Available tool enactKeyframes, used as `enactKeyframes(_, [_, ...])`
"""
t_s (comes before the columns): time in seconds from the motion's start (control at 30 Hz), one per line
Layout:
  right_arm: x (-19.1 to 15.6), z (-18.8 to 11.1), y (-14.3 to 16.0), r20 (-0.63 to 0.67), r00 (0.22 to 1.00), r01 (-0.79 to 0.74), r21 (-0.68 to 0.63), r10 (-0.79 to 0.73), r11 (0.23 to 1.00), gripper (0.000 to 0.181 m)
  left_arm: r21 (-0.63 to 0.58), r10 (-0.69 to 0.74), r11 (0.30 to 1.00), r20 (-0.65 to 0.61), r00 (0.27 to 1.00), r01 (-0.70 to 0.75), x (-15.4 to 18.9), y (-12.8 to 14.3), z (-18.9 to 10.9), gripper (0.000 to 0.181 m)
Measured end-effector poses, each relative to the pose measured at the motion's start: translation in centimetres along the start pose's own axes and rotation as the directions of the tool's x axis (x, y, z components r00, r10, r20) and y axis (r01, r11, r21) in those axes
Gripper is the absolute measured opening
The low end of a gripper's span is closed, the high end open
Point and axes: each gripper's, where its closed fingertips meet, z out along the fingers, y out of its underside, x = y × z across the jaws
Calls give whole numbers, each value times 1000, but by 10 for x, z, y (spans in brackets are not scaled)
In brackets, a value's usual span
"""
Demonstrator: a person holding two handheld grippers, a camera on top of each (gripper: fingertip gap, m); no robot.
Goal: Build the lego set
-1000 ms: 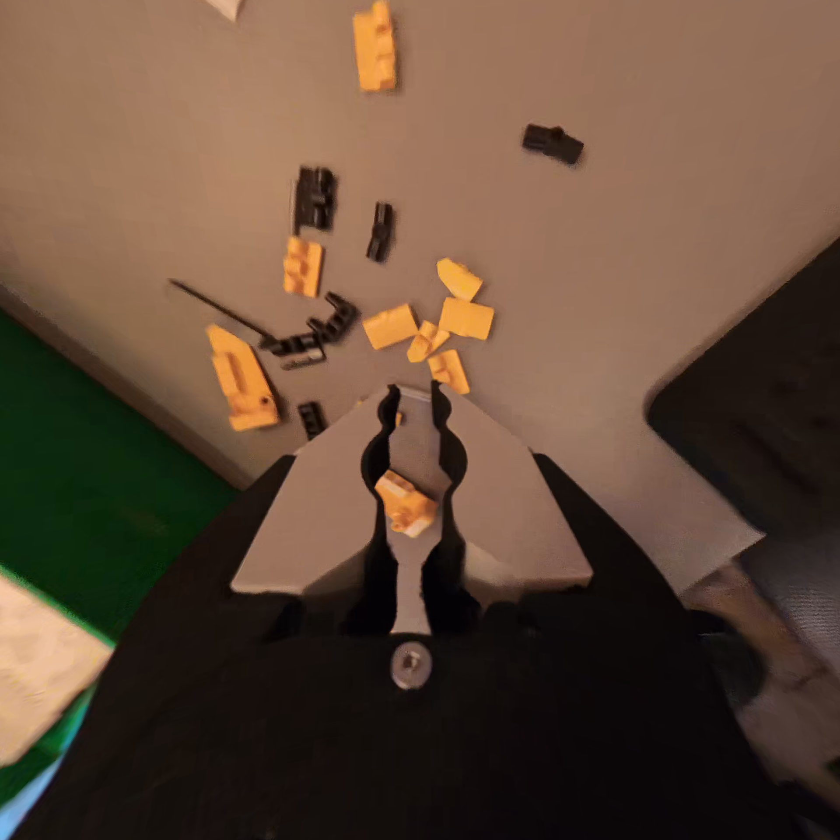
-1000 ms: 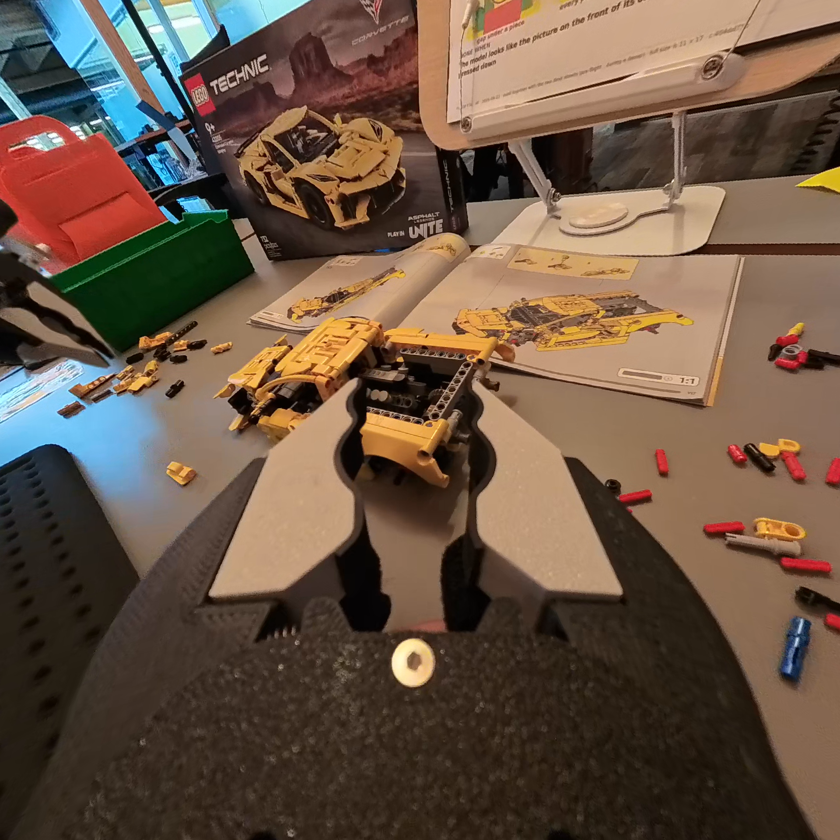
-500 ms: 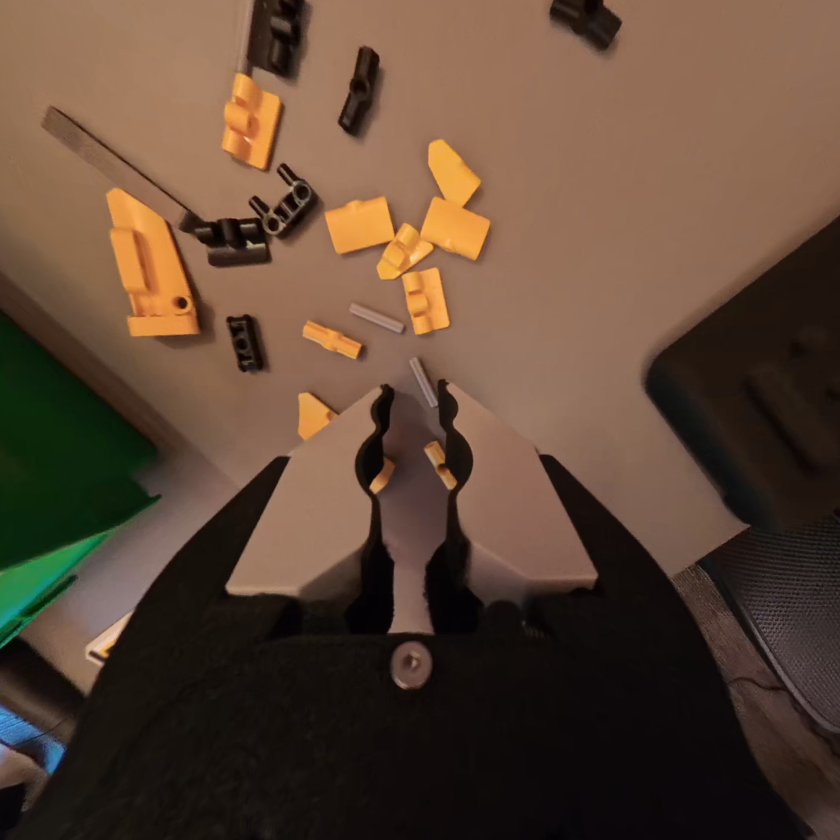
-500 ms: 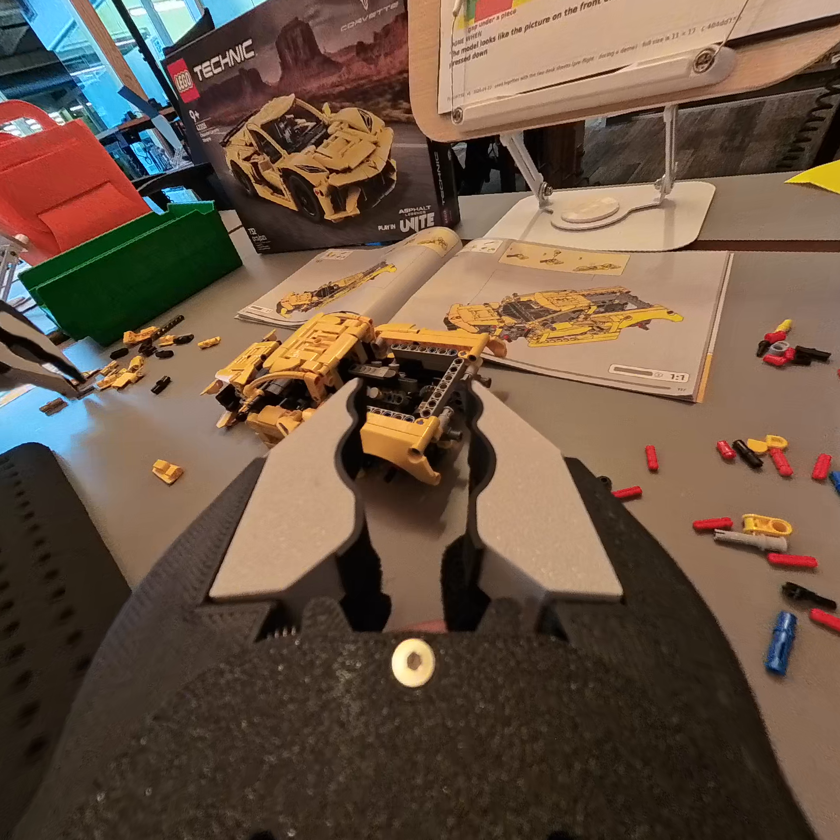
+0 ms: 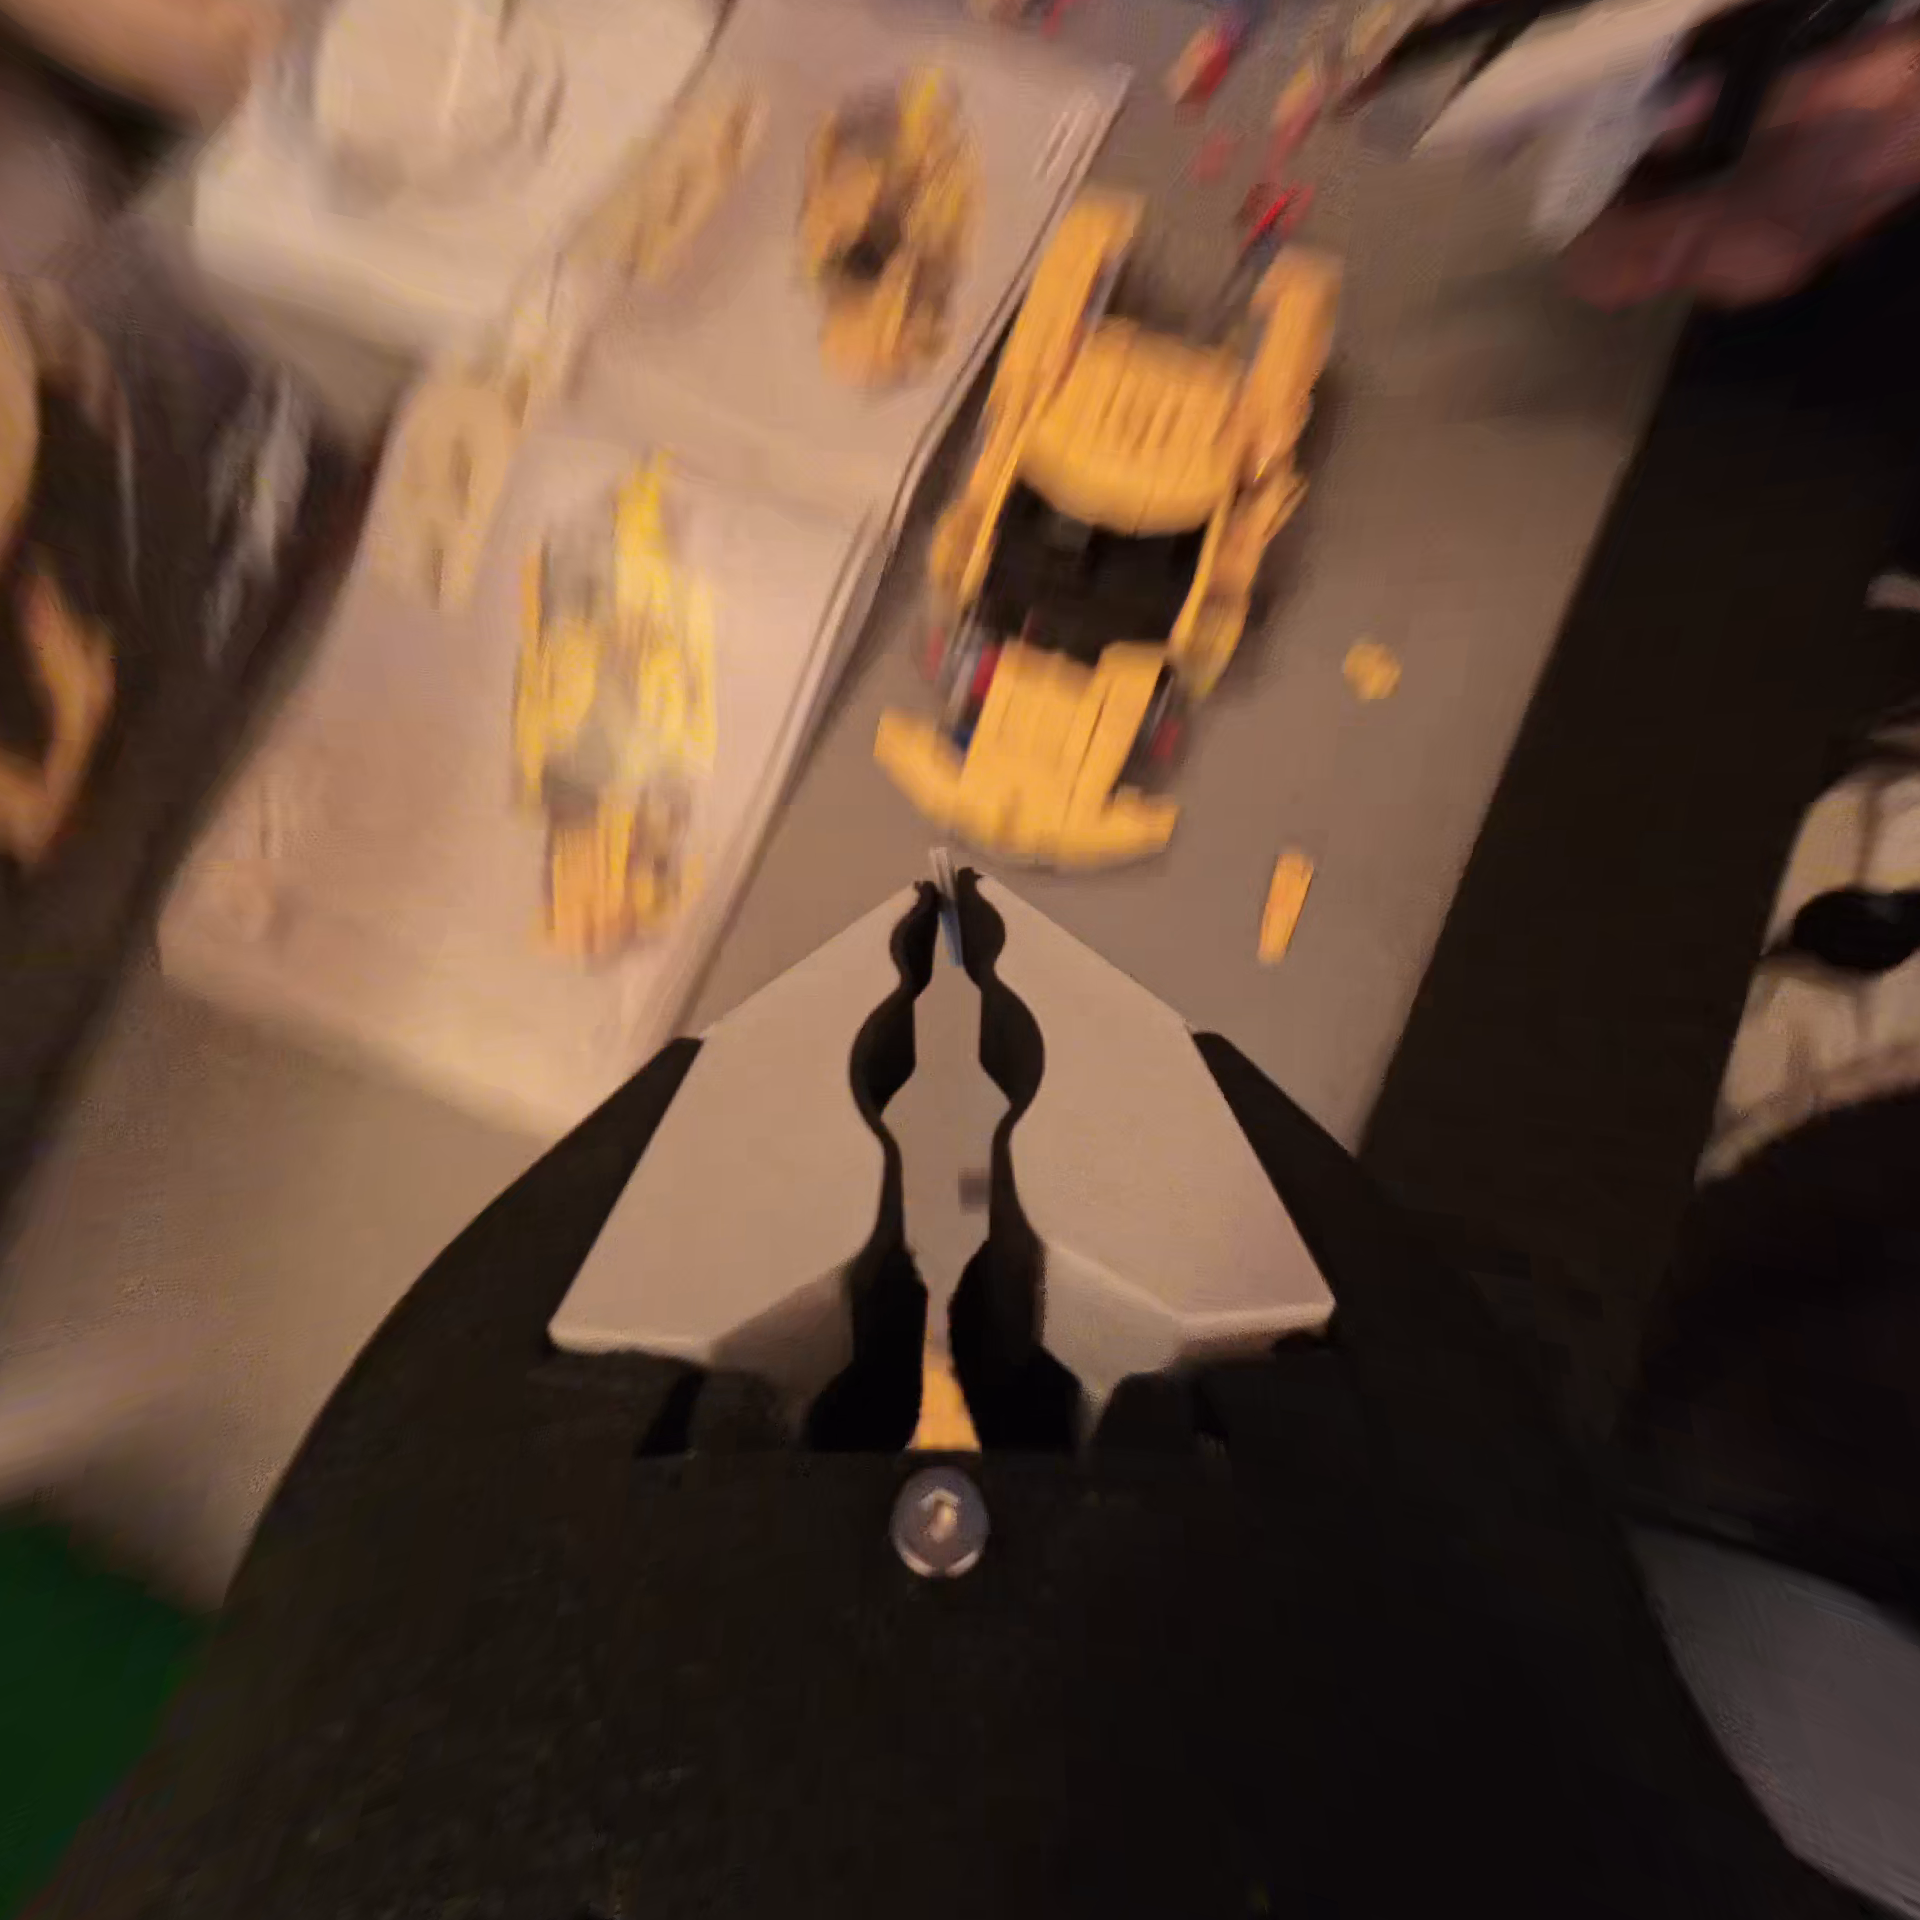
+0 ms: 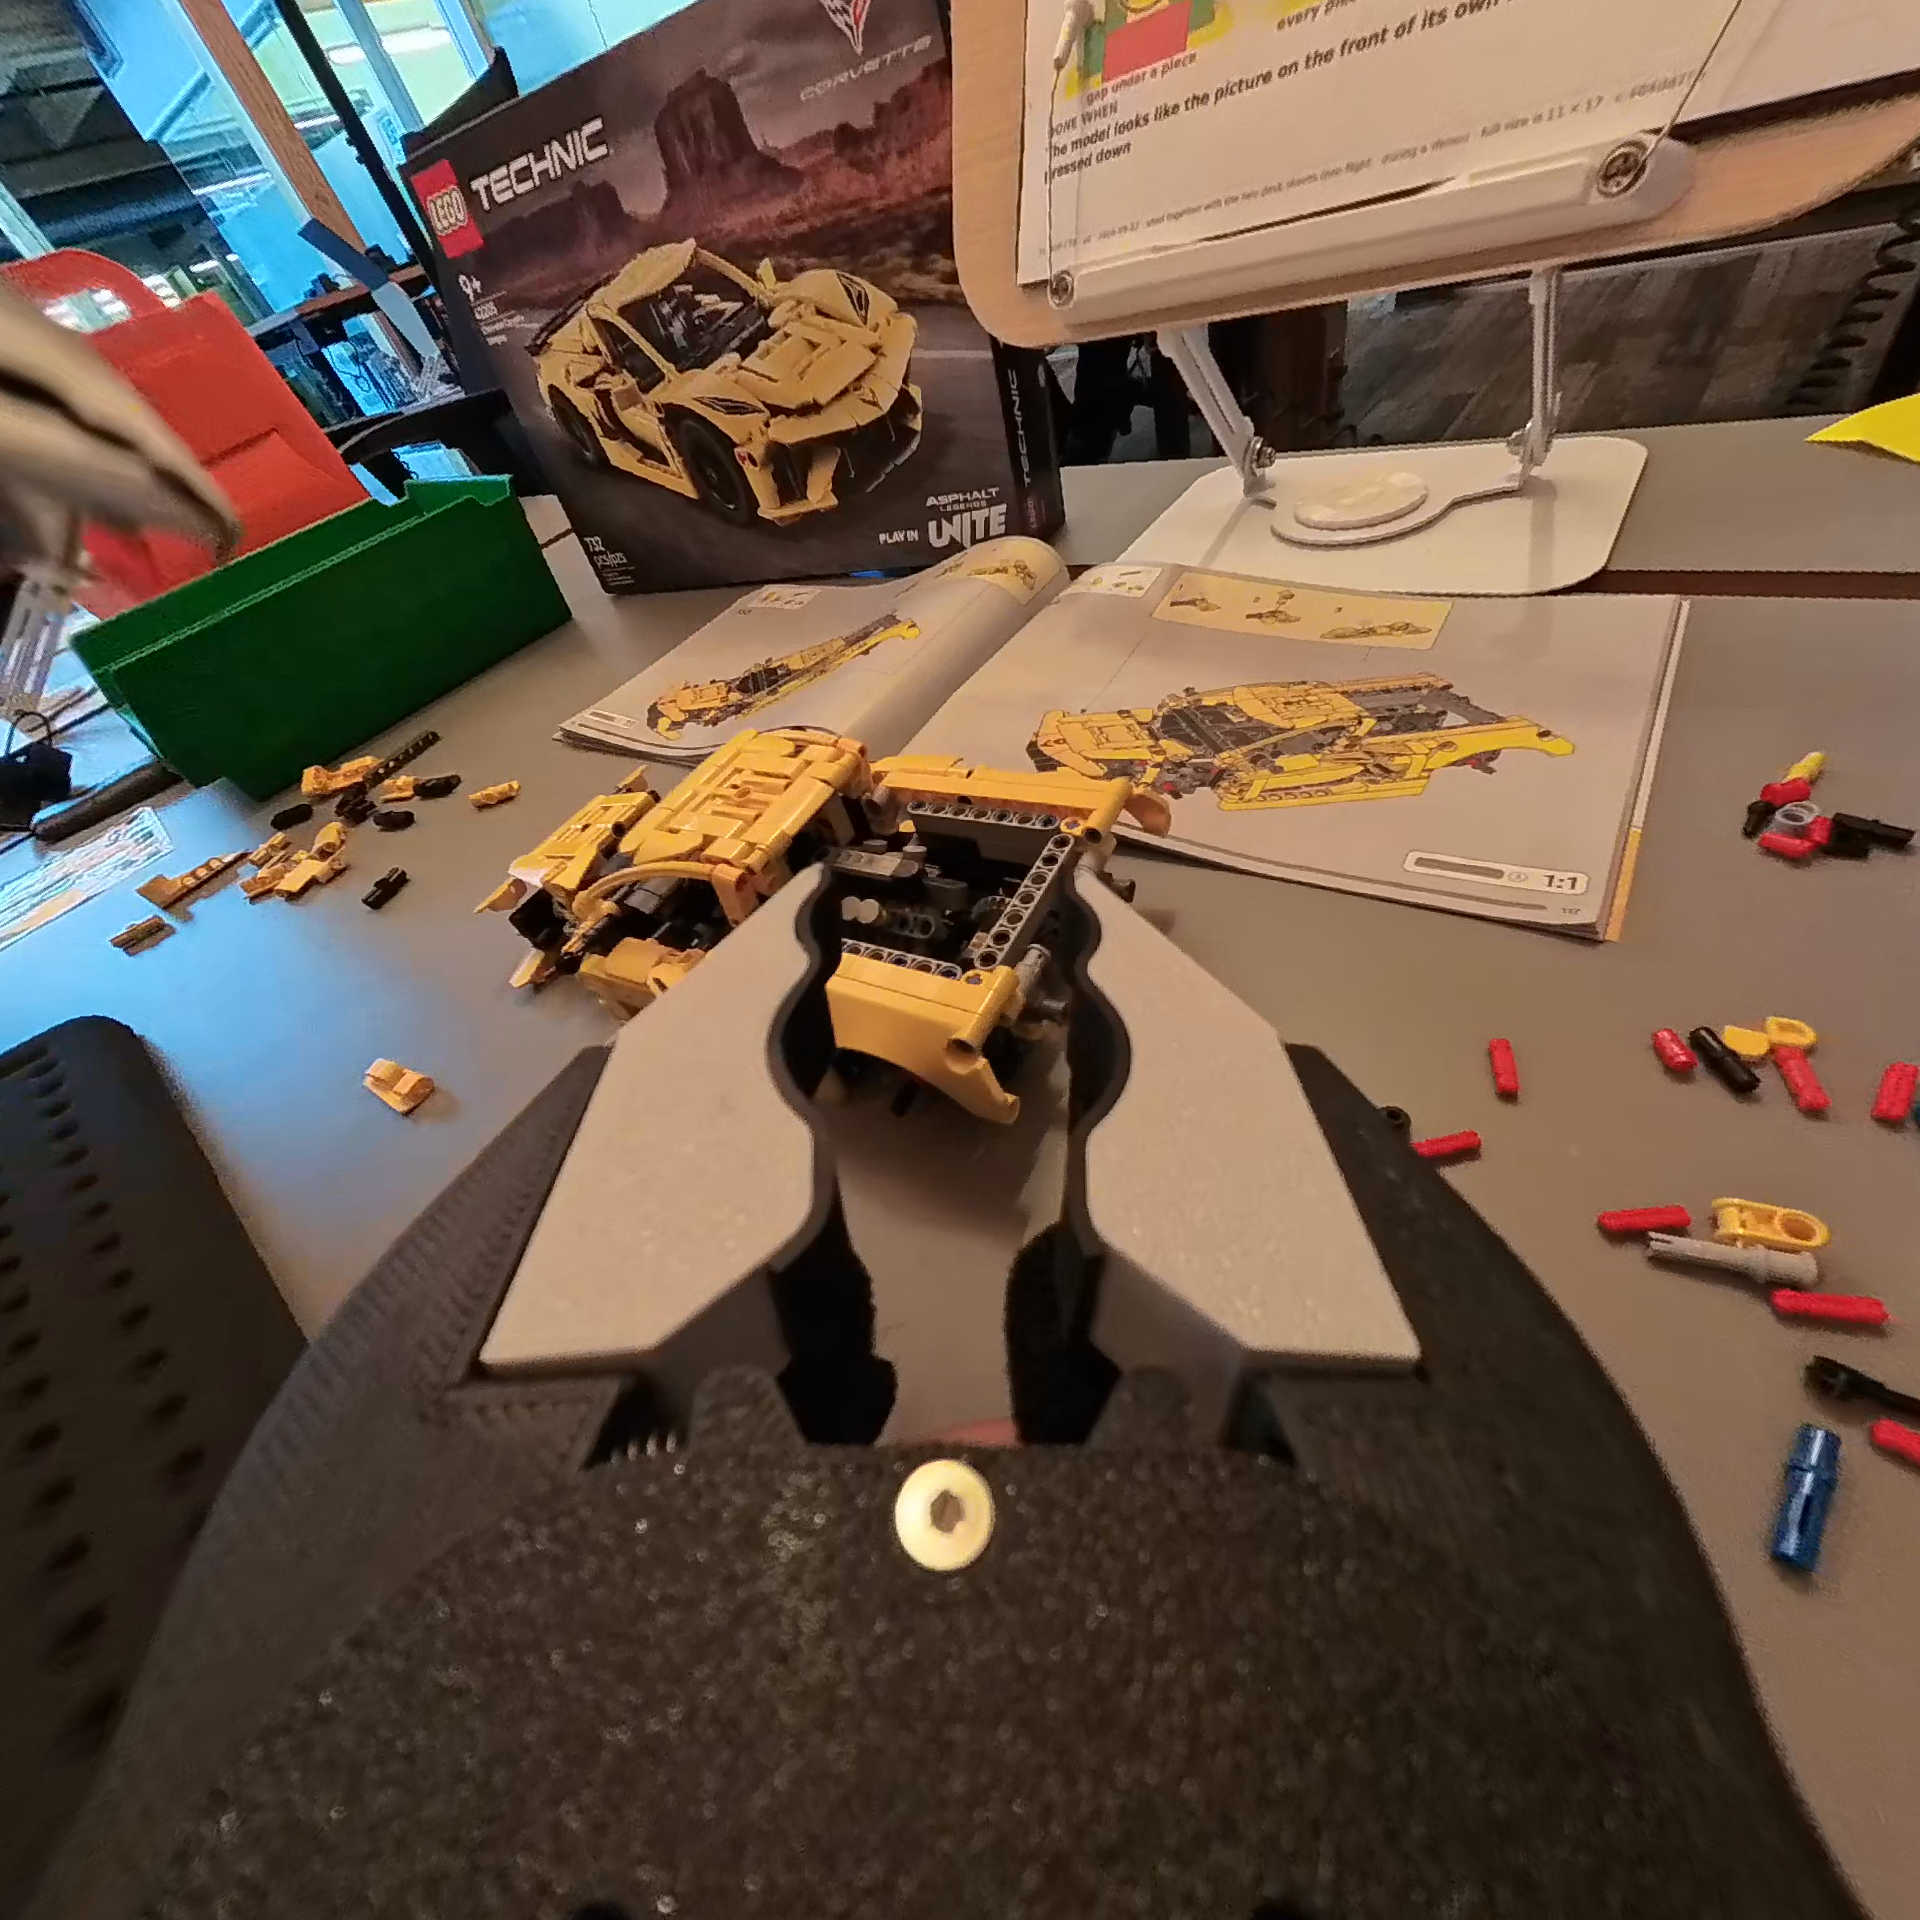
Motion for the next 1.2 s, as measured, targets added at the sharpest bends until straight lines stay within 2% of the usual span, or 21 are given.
enactKeyframes(0.07, [-1, -1, -1, 4, 1000, 3, 7, -3, 1000, 41, 66, 155, 987, -103, 983, -148, 19, -84, 35, 3])
enactKeyframes(0.1, [-2, -2, -2, 6, 1000, 5, 13, -5, 1000, 40, 63, 212, 977, -165, 963, -204, 31, -117, 61, 3])
enactKeyframes(0.2, [-6, -6, -3, 18, 1000, 23, 27, -24, 999, 41, -47, 324, 935, -290, 901, -352, 51, -182, 162, 3])
enactKeyframes(0.27, [-11, -7, -2, 37, 999, 38, 28, -39, 999, 41, -136, 326, 907, -370, 870, -398, 58, -206, 232, 3])
enactKeyframes(0.37, [-15, -7, -2, 48, 997, 61, 28, -62, 998, 41, -264, 280, 863, -461, 842, -432, 64, -221, 318, 3])
enactKeyframes(0.43, [-16, -9, -1, 55, 997, 59, 30, -60, 998, 41, -327, 290, 825, -455, 842, -461, 61, -221, 360, 3])
enactKeyframes(0.5, [-15, -11, -1, 59, 997, 47, 32, -49, 998, 41, -389, 318, 775, -443, 838, -499, 57, -214, 387, 3])
enactKeyframes(0.57, [-15, -13, -3, 70, 997, 26, 44, -29, 999, 41, -433, 305, 748, -450, 840, -503, 59, -206, 398, 3])
enactKeyframes(0.67, [-15, -15, -6, 88, 996, -5, 56, 0, 998, 41, -448, 308, 723, -472, 826, -526, 62, -196, 399, 4])
enactKeyframes(1.03, [-17, -16, -6, 112, 993, -31, 58, 24, 998, 41, -456, 297, 724, -472, 830, -518, 61, -192, 396, 3])
enactKeyframes(1.17, [-17, -15, -5, 110, 994, -24, 51, 19, 998, 41, -464, 354, 692, -449, 820, -553, 50, -190, 394, 3])
enactKeyframes(1.2, [-17, -15, -5, 109, 994, -23, 50, 18, 998, 41, -456, 321, 710, -469, 823, -537, 55, -189, 393, 3])
